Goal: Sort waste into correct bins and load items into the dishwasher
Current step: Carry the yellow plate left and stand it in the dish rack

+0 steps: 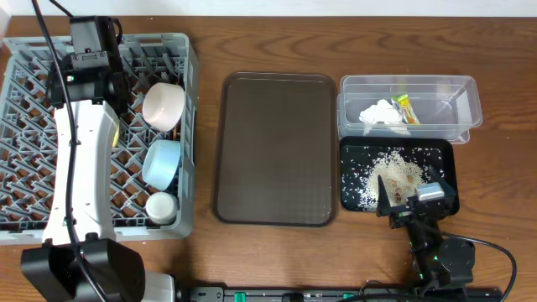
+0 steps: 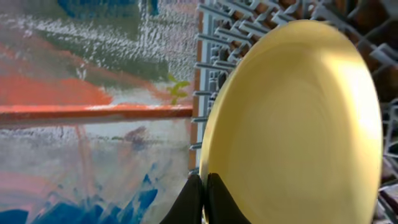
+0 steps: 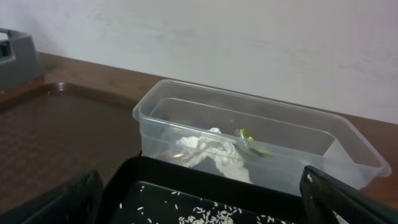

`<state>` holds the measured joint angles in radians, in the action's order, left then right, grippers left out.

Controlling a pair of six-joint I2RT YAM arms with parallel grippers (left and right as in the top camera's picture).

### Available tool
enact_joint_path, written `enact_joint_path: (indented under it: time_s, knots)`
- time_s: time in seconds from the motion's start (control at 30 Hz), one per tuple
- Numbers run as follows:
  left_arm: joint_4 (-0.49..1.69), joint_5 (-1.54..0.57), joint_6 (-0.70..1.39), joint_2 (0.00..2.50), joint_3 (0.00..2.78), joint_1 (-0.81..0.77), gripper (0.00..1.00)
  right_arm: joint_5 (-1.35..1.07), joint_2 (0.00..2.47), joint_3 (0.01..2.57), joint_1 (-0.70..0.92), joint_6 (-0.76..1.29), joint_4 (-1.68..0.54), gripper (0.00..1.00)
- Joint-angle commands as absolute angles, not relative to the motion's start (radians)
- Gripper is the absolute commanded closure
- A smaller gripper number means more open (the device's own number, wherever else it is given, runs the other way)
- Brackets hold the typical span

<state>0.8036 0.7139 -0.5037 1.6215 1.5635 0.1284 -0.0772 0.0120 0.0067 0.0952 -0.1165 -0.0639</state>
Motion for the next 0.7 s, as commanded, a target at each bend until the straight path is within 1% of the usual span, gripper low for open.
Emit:
enact_joint_path:
  time_s: [0.0,0.13,0.27,0.47,0.6,0.67]
  knots:
    - [0.797,0.687,-0.520,1.628,1.560,0.130,0.94,-0.079,0.006,0.006,0.093,-0.105,-0.068,0.01]
    - [0.798,0.678,-0.520,1.628,1.560,0.130,0.94,-0.079,0.006,0.006,0.093,-0.105,-0.068,0.01]
    - [0.800,0.624,-0.520,1.630,1.560,0.130,0.94,-0.079,0.006,0.006,0.093,-0.105,-0.068,0.01]
    - [0.802,0.619,-0.519,1.667,1.560,0.130,0.94,-0.079,0.006,0.006,0.093,-0.105,-0.068,0.01]
    - [0.817,0.614,-0.515,1.678,1.560,0.126,0.83,-0.079,0.006,0.006,0.093,-0.105,-0.068,0.01]
    - [0.833,0.646,-0.503,1.662,1.560,0.117,0.73,-0.080,0.006,0.006,0.093,-0.105,-0.068,0.01]
